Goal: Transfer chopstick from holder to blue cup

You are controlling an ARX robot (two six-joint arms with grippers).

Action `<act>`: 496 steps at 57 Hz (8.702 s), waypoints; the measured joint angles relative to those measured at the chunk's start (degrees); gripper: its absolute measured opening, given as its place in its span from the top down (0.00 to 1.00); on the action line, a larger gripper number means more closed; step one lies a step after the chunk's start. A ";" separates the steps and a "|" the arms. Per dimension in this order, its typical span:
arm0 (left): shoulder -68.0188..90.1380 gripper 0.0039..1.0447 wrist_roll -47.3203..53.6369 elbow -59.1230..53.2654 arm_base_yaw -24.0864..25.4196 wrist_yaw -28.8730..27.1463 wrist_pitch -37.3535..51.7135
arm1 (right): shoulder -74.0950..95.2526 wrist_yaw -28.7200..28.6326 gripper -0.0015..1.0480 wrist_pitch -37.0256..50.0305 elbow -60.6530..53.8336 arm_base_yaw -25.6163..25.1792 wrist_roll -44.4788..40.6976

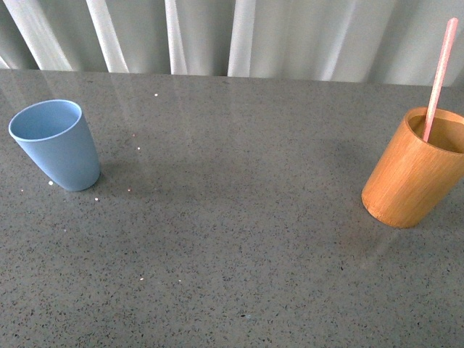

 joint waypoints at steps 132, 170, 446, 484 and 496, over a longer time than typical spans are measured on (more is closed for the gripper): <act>61.13 0.06 -4.83 39.08 2.93 0.79 -19.21 | 0.00 0.00 0.10 0.00 0.00 0.02 0.00; 91.49 0.06 0.02 55.12 -0.28 -4.98 -17.18 | 0.00 0.00 0.10 0.00 0.00 0.02 0.00; 118.31 0.80 17.70 76.81 -31.95 -9.92 -25.90 | 0.00 0.00 0.10 0.00 0.00 0.02 0.00; 111.45 0.06 12.68 79.62 -27.15 -6.03 -25.86 | 0.00 0.02 0.10 0.00 0.00 0.02 0.00; 99.08 0.06 6.36 69.66 -21.94 -9.18 -8.07 | 0.00 0.00 0.10 0.00 0.00 0.02 0.00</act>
